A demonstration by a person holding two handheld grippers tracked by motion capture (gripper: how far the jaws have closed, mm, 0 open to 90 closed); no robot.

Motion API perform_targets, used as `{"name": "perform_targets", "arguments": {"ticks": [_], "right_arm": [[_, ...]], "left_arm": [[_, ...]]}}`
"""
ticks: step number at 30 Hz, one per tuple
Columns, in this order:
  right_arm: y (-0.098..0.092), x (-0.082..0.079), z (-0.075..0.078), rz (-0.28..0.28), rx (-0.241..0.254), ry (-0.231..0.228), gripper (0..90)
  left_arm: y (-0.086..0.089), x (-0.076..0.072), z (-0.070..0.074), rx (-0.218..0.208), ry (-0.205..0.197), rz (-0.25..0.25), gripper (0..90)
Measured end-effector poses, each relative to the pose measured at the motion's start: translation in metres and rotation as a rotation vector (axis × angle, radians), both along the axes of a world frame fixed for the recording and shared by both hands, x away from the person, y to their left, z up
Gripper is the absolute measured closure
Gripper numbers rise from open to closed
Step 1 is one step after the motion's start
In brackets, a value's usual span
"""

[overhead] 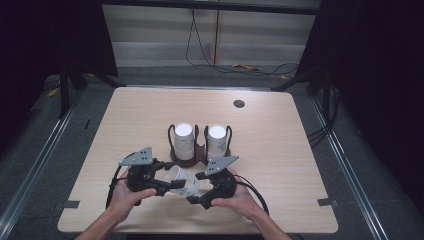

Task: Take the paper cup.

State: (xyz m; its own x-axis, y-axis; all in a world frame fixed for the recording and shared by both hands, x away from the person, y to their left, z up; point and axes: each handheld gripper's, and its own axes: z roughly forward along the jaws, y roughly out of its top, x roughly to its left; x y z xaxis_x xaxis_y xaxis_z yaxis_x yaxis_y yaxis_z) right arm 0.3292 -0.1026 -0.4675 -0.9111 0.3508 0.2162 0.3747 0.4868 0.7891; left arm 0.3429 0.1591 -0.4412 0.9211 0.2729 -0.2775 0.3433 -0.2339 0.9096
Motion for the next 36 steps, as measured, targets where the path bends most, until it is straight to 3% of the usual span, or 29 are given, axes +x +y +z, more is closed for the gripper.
{"name": "perform_targets", "arguments": {"ticks": [14,18,23,33,36], "right_arm": [[-0.020,-0.001,0.006,-0.068,0.020,0.001,14.9],[-0.028,-0.001,0.009,-0.090,0.012,-0.006,15.7],[-0.038,-0.002,0.012,-0.122,0.008,-0.013,16.2],[-0.064,-0.007,0.014,-0.184,-0.003,-0.012,16.8],[-0.070,-0.007,0.015,-0.199,-0.005,-0.012,16.9]], "left_arm": [[0.031,0.013,0.007,0.029,0.000,0.088,30.7],[0.037,0.015,0.008,0.047,0.025,0.117,30.9],[0.039,0.015,0.007,0.067,0.015,0.115,30.9],[0.054,0.024,0.009,0.113,0.008,0.175,30.9],[0.058,0.027,0.012,0.110,0.007,0.191,30.9]]}}
